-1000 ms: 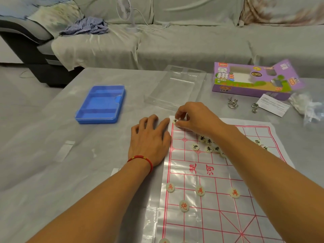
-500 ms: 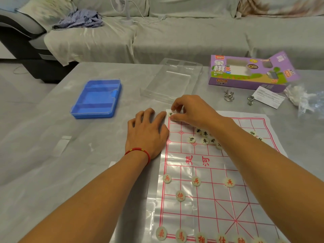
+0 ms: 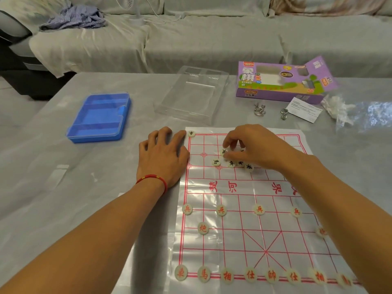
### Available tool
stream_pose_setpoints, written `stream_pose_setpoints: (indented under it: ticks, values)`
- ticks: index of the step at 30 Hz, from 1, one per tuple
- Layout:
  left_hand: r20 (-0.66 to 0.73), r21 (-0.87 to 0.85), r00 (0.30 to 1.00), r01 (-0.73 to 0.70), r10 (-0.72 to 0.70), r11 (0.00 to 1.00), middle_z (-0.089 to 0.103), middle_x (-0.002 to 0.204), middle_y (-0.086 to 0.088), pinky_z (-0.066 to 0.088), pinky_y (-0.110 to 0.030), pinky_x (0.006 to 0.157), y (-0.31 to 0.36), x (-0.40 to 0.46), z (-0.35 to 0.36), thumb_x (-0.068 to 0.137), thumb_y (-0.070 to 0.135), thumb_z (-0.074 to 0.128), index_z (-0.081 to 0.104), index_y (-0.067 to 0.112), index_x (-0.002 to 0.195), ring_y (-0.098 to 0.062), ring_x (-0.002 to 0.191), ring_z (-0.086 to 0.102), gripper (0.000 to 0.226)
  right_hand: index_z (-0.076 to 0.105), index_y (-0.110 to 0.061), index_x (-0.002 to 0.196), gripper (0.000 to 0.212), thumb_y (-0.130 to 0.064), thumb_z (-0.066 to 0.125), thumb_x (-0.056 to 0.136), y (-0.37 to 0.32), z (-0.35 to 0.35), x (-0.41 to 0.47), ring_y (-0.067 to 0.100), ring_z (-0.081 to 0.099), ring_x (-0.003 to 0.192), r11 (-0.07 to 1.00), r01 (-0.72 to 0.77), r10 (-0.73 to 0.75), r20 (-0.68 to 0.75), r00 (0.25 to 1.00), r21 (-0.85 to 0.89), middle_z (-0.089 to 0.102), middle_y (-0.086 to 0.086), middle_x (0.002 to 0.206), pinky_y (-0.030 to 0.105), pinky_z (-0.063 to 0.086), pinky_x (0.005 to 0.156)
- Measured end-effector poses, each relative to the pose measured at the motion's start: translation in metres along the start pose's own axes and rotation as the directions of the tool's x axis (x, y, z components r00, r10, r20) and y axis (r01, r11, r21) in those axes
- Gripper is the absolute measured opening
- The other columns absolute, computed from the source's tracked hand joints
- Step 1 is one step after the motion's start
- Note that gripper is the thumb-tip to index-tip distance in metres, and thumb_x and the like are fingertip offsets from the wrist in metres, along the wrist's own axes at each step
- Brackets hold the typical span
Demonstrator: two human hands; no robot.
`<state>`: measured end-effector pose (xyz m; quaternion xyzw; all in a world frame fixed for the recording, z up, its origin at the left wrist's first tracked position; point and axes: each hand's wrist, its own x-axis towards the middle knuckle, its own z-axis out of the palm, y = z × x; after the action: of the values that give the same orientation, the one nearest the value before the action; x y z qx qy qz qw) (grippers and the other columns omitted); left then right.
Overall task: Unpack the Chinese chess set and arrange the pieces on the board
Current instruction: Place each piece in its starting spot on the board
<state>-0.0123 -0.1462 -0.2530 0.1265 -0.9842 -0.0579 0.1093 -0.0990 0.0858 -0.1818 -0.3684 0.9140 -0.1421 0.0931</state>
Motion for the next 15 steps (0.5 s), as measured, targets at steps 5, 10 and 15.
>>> stream_pose_setpoints:
  ticks: [5,10,15]
  values:
    - [0.003,-0.005,1.0,0.002,-0.002,1.0,0.033,0.147,0.003,0.026,-0.045,0.112,0.0,0.0,-0.001,0.098,0.054,0.03,0.032,0.042,0.145,-0.023,0.138,0.027,0.048,0.07,-0.025,0.113,0.028,-0.039,0.071,0.089,-0.01,0.003,0.009,0.006,0.054,0.081,0.999,0.029,-0.029,0.014,0.999,-0.03,0.065,-0.01,0.099,0.018,0.044,0.069]
    - [0.007,0.002,1.0,0.011,-0.011,1.0,0.033,0.146,0.003,0.027,-0.044,0.111,0.001,-0.001,-0.004,0.098,0.052,0.03,0.032,0.042,0.145,-0.023,0.138,0.027,0.049,0.068,-0.027,0.115,0.027,-0.038,0.068,0.091,-0.041,0.007,0.007,0.003,0.05,0.078,0.99,0.137,-0.137,-0.021,0.99,0.013,0.061,-0.014,0.101,0.01,0.037,0.067]
    - [-0.004,0.017,1.0,0.004,-0.004,1.0,0.034,0.146,0.002,0.028,-0.044,0.111,0.002,-0.002,-0.005,0.099,0.051,0.03,0.033,0.041,0.147,-0.023,0.138,0.027,0.049,0.067,-0.029,0.115,0.027,-0.043,0.064,0.092,-0.069,0.027,0.004,0.008,0.052,0.094,0.972,0.22,-0.223,-0.023,0.975,-0.086,0.063,-0.01,0.106,0.021,0.038,0.074]
